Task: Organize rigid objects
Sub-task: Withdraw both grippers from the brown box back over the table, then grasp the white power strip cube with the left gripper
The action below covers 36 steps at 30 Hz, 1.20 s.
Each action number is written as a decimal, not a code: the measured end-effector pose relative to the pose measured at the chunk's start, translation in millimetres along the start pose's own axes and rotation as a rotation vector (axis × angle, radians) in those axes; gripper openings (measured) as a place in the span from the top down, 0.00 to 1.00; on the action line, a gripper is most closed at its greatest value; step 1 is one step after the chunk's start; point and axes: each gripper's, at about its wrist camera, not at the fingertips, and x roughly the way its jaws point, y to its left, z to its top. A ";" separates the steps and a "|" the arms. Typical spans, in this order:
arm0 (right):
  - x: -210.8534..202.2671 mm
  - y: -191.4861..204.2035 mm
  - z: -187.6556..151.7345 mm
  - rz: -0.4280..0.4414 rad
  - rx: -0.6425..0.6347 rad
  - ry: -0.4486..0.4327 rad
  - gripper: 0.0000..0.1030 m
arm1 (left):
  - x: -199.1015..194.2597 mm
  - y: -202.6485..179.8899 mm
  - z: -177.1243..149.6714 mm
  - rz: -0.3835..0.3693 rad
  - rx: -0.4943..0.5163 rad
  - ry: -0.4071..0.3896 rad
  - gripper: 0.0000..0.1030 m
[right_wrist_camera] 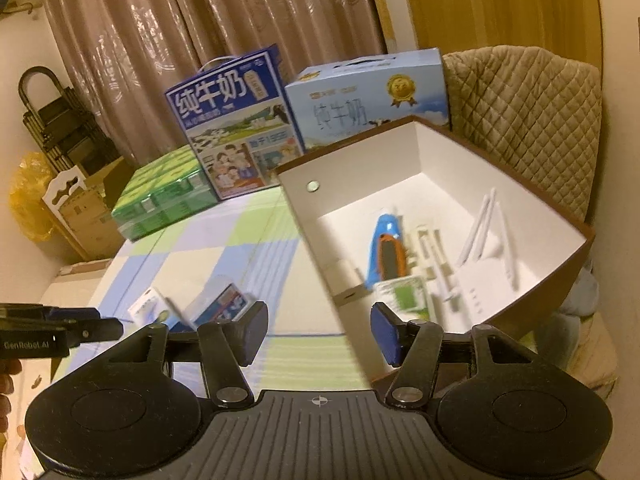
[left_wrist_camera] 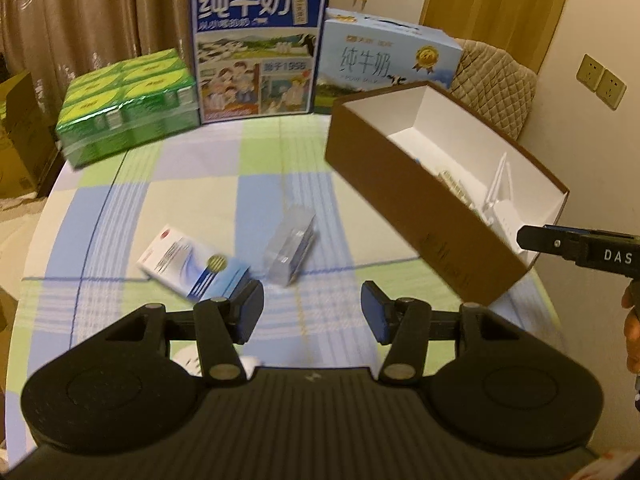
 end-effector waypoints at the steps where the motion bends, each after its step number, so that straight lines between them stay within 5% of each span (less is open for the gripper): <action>1: 1.3 6.3 -3.4 0.003 0.000 0.006 0.48 | -1.3 5.0 -4.1 0.002 -0.002 0.006 0.52; 12: 41.2 51.3 -47.8 0.012 0.023 0.130 0.47 | 37.4 50.7 -57.8 0.053 0.056 0.143 0.52; 19: 72.5 68.0 -82.2 0.009 0.042 0.231 0.48 | 60.5 73.0 -66.3 0.052 0.104 0.157 0.53; 29: 96.2 63.2 -94.4 -0.057 0.102 0.264 0.48 | 70.3 98.7 -70.7 -0.087 0.405 0.152 0.52; 36: 96.1 58.5 -100.8 -0.111 0.153 0.267 0.48 | 93.0 103.3 -69.7 -0.191 0.553 0.151 0.41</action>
